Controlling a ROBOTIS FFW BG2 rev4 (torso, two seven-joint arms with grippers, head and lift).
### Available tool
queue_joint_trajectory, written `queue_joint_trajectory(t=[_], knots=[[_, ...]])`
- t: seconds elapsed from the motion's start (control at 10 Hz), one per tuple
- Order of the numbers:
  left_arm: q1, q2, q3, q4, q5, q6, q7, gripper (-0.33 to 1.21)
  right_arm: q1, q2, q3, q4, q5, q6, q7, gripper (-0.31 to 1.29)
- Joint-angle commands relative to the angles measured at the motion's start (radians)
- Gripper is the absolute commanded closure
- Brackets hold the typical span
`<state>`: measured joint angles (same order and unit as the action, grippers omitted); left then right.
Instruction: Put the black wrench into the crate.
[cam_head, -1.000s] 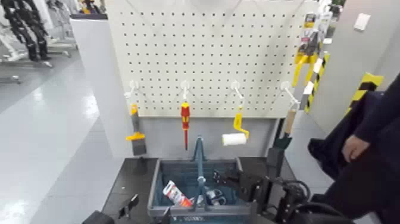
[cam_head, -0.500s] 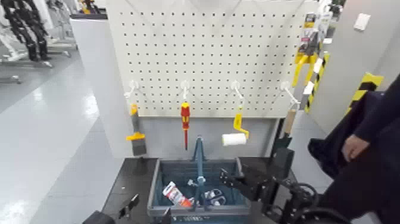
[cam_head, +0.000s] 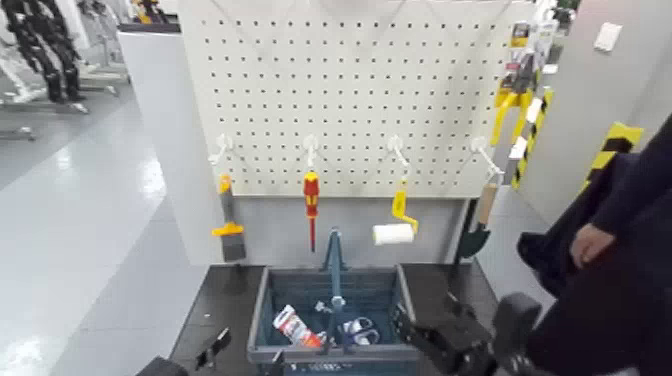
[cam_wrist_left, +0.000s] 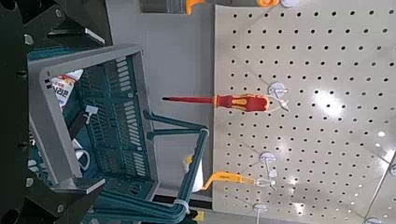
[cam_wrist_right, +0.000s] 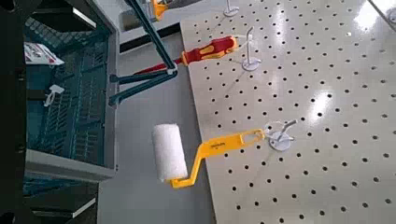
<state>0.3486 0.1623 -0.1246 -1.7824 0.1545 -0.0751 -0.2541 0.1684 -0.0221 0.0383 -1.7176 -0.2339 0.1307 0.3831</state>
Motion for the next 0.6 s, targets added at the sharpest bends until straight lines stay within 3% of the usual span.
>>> queue_joint_trajectory(t=[0.1,0.3,0.5,0.6], knots=[[0.010,-0.004,0.011,-0.003,0.002,0.000,0.001,0.24,0.126,0.007,0.020,-0.063,0.034,-0.094,-0.052,0.02],[0.018,-0.006,0.019,-0.006,0.003,0.002,0.001,0.24,0.200,0.008,0.017,-0.103,0.047,-0.134,-0.107,0.02],[0.026,-0.007,0.025,-0.009,0.002,0.002,0.001,0.24,0.269,0.005,0.037,-0.143,0.105,-0.169,-0.190,0.03],[0.027,-0.009,0.028,-0.011,0.000,0.002,0.001,0.24,0.283,0.007,0.041,-0.137,0.100,-0.180,-0.204,0.03]])
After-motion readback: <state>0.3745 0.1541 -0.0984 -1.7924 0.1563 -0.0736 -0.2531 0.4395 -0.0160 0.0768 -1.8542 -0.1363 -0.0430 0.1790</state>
